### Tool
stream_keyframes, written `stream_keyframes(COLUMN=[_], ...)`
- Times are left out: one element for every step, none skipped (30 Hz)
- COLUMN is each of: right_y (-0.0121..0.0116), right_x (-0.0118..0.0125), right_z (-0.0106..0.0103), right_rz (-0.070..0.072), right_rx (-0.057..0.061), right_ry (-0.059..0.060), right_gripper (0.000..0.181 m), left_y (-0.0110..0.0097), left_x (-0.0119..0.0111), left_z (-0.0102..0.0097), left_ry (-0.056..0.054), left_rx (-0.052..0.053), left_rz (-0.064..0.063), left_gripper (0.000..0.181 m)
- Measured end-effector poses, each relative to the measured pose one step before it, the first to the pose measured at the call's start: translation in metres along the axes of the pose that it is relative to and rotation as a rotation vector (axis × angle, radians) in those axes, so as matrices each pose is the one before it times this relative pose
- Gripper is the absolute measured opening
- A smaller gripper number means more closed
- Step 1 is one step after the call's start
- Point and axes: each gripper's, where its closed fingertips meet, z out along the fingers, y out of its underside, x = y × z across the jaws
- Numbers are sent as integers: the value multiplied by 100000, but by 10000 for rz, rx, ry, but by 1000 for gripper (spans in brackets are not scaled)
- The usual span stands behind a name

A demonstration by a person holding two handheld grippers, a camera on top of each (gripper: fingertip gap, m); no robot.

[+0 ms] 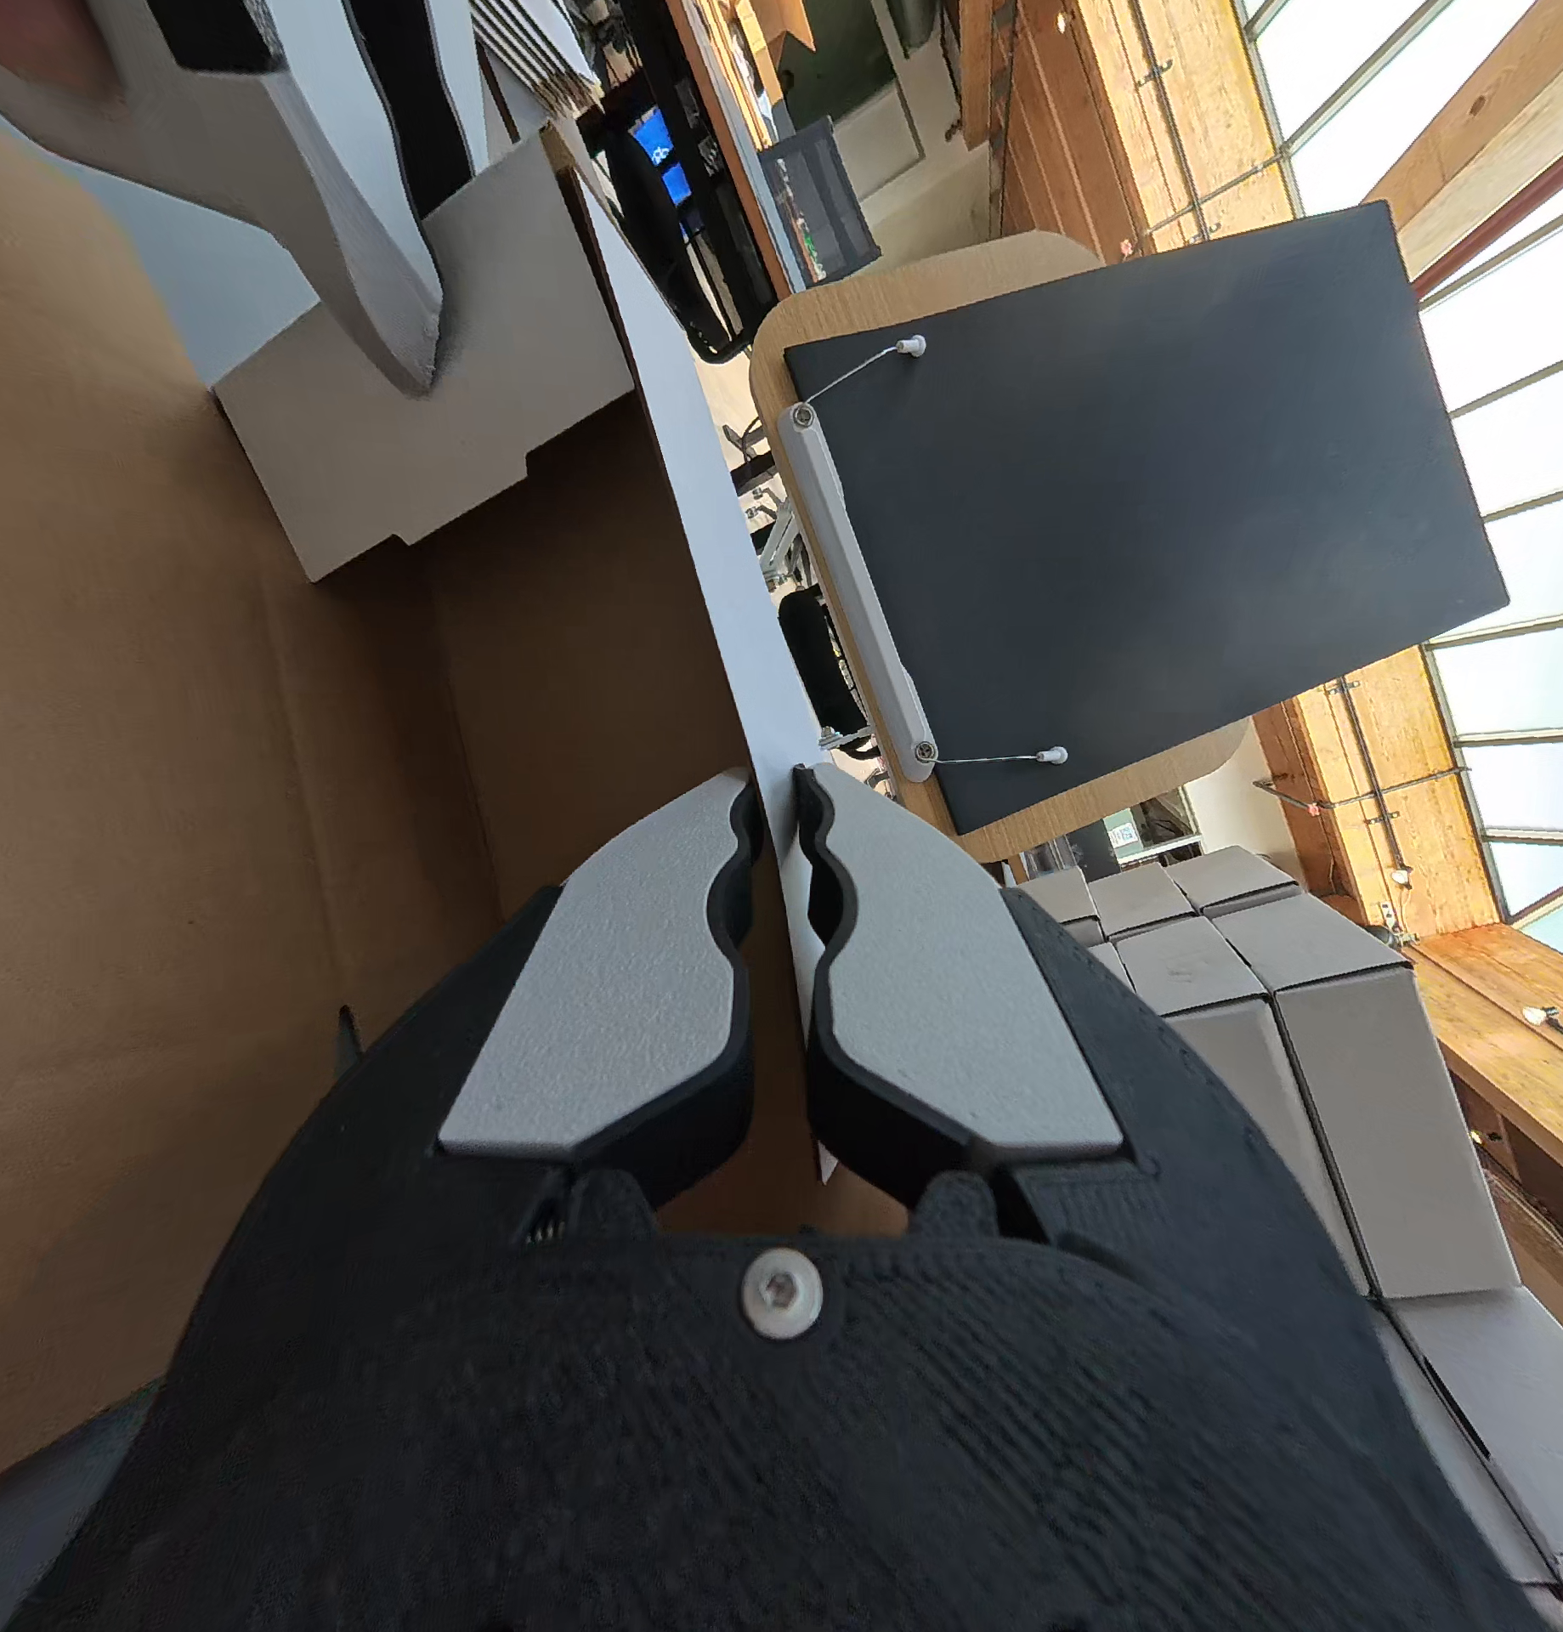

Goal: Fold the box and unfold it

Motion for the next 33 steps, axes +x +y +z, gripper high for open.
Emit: stream_keyframes(right_y=[5,38,16,-3,-5,-19,26,65,40,17,70,28,-9,22,26,-13,-28,-14,-50,-51,-18,-2,36,56,17,-99,-143,-45,10,26,17,-31,-11], right_x=[-2,3,5,14,0,18,11,21,34,26,38,49,24,23,8,-4,-14,-19,-38,-54,-28,-27,7,25,0,-58,-73,-4,-4,-15,42,0,-29], right_z=[31,49,32,31,21,20,35,56,56,53,88,53,24,31,23,-4,-15,-42,-76,-68,-42,-38,-27,-35,-34,-39,17,44,76,119,62,4,-36], right_rz=[-29,-67,-39,42,82,71,51,31,19,12,25,2,11,45,49,-12,-23,17,16,11,16,7,-28,-8,27,37,16,-89,-231,-169,-111,-60,-3], right_rx=[-14,-32,-23,-25,-34,-25,-49,-89,-99,-89,-114,-75,-38,-44,-38,-9,26,41,50,43,11,-26,-52,-42,5,69,37,-90,-128,-137,-95,-31,4], right_ry=[-7,-4,-17,-34,-43,-26,-16,7,6,-7,-5,2,-10,-13,-8,-9,-12,-4,-4,-8,3,18,37,50,36,7,12,58,29,25,39,-10,-34], right_gripper=[8,8,8,8,8,8,8,9,9,8,9,8,8,8,8,8,8,8,8,9,9,9,9,9,9,9,9,9,9,8,8,8,8], left_y=[-61,-32,-40,-55,-64,-57,-30,-51,-34,-38,-53,-129,-114,-92,-38,-54,-116,-79,-41,49,56,2,-85,-117,-47,-2,42,-19,-54,13,98,40,-15], left_x=[-183,-159,-107,-115,-121,-111,-114,-64,10,-16,-59,-105,-87,-140,-124,-116,-116,-57,32,113,28,-61,-106,-169,-87,-15,-129,-260,-275,-128,-44,-1,25], left_z=[265,270,219,166,128,124,126,144,162,179,181,202,243,287,304,250,162,124,145,209,275,280,221,143,67,-6,-38,-69,-80,-12,92,94,34], left_ry=[-123,-121,-91,-85,-86,-89,-104,-87,-46,-46,-57,-83,-109,-163,-138,-131,-132,-109,-75,-49,-116,-192,-209,-211,-74,79,63,-132,-329,-274,-119,35,78], left_rx=[-103,-153,-192,-221,-228,-248,-268,-271,-275,-245,-179,-89,-15,18,27,81,129,159,158,116,105,141,202,229,181,135,47,22,57,-9,-98,-66,-15], left_rz=[-24,-63,-42,5,23,5,-23,-82,-148,-155,-166,-223,-291,-354,-304,-230,-153,-91,-60,-36,-2,60,88,16,-103,-258,-298,-161,64,165,40,-249,-383], left_gripper=[30,30,30,30,30,30,30,30,32,33,33,33,33,27,23,21,18,17,18,21,23,24,23,20,19,17,12,8,5,6,5,5,5])
